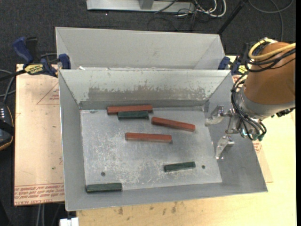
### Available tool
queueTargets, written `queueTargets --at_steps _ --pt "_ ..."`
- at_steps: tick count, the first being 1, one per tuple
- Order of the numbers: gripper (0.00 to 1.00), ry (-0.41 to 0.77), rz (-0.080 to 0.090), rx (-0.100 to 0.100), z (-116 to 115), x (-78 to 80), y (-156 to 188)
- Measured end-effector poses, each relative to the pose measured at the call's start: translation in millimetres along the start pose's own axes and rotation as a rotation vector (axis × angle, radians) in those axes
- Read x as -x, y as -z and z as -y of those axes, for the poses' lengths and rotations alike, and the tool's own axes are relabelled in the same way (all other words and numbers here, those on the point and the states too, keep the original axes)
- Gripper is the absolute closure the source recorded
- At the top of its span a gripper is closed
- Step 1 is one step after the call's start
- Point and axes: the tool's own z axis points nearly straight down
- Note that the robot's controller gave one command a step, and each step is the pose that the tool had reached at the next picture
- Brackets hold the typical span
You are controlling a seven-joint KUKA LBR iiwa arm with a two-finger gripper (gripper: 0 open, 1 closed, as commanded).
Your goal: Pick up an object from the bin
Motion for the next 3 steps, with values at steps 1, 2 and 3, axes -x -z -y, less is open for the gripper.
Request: queueTargets --at_steps 1,2,3 --pt "0.0 0.003 0.007 -0.001 0 1.7 4" --pt "0.0 0.08 0.012 -0.002 -11 -10.8 -36" --pt "0.0 0.031 0.007 -0.001 -17 -16.7 -77"
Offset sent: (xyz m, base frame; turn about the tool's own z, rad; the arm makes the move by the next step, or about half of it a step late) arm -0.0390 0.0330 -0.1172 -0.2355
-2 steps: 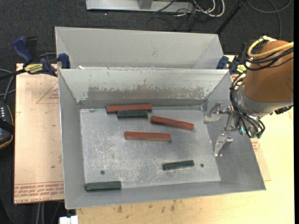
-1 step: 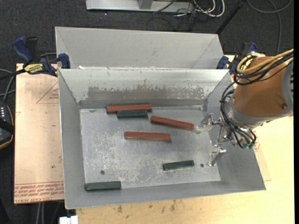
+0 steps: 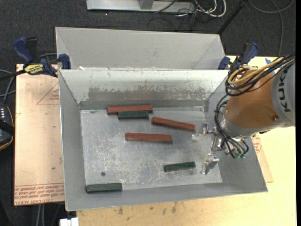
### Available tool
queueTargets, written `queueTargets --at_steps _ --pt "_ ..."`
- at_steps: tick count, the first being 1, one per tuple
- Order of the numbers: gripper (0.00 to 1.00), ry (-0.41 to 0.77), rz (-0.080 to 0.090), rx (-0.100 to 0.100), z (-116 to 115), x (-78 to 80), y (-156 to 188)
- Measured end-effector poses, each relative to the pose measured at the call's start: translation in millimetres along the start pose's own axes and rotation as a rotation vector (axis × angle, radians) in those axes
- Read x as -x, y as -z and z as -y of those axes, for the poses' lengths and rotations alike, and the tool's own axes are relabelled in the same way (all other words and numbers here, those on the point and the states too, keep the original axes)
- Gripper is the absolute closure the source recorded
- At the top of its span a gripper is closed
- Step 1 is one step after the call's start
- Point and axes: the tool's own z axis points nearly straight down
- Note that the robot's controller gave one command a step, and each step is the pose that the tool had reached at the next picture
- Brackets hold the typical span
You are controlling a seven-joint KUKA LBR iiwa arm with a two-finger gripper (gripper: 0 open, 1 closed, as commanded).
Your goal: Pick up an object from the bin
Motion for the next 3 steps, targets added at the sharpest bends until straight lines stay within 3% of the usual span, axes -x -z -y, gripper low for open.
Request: queueTargets --at_steps 1,2,3 --pt "1.0 0.07 0.024 -0.004 -32 -14.9 -49" --pt "1.0 0.071 0.024 -0.004 -32 -14.9 -49" --pt "1.0 0.104 0.008 -0.002 -29 -4.4 142"
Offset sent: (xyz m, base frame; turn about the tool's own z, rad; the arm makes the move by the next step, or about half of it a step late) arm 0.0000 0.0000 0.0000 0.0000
